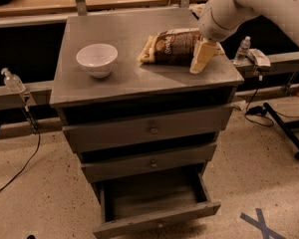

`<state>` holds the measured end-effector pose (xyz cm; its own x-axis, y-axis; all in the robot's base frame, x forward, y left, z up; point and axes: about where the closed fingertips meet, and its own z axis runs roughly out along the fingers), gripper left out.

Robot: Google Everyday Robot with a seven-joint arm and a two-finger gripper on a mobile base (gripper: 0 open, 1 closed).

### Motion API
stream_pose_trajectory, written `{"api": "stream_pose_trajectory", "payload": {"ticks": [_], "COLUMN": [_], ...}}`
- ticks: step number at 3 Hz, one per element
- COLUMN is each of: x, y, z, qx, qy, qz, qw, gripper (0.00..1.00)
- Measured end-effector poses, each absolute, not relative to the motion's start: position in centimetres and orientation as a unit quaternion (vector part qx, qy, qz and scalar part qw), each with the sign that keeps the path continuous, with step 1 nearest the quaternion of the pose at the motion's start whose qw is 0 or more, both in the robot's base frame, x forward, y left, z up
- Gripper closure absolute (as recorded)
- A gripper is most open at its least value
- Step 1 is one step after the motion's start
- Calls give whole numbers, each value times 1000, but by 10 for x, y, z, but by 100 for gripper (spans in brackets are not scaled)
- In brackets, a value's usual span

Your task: Place brown chip bag into bottom drawer

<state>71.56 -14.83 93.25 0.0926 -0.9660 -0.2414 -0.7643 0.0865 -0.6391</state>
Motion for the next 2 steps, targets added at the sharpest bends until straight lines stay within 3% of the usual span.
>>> {"api": "stream_pose_trajectory", "payload": {"ticks": [1,2], "x": [731,743], "y": [-155,-198], "z": [913,901], "qx": [-662,-629], "qy": [662,698], "qz": [-168,-177], "qw": [310,292], "gripper": [22,54]}}
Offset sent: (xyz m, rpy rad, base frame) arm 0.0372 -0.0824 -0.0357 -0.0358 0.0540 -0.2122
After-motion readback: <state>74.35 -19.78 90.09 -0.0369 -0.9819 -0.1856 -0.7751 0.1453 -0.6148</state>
